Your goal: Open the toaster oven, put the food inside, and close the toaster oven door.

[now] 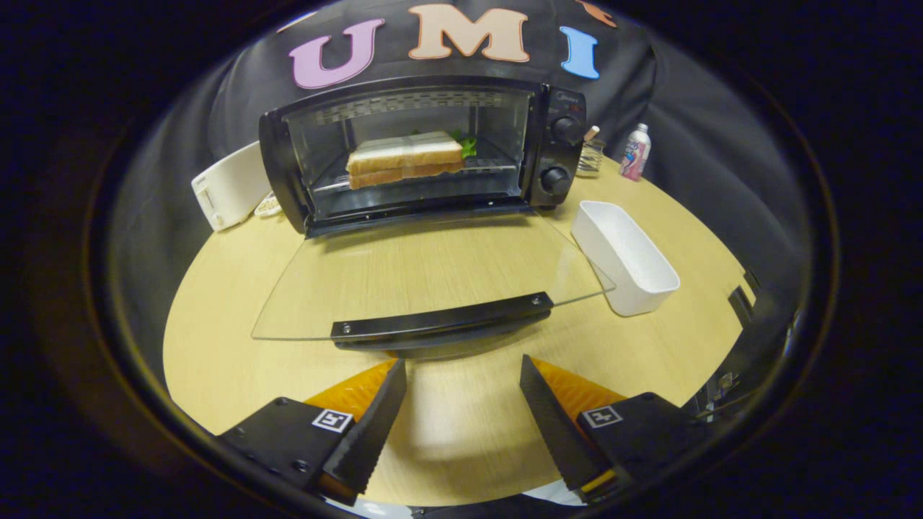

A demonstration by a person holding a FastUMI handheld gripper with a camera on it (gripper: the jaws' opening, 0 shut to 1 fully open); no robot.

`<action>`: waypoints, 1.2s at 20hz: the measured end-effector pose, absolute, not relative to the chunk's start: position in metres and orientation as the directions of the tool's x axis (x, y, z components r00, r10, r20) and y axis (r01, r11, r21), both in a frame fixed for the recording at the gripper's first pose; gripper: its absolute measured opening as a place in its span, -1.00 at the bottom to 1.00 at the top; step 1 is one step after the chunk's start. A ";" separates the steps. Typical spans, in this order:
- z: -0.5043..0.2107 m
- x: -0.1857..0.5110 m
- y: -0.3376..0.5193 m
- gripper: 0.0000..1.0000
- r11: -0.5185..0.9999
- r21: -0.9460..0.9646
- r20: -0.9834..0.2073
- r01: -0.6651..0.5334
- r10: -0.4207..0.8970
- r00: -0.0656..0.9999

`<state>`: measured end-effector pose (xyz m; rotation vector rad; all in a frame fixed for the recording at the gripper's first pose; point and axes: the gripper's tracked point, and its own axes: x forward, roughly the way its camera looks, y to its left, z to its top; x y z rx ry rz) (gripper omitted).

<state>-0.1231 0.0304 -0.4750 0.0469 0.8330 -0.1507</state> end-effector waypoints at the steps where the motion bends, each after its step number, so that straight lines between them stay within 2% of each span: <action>1: -0.472 -0.121 0.031 0.98 0.988 -0.009 -0.733 0.152 -0.110 0.672; 7: -0.443 -0.087 0.045 0.98 0.990 0.032 -0.678 0.139 -0.081 0.730; 24: -0.395 -0.017 0.054 0.98 0.985 0.097 -0.588 0.139 -0.056 0.807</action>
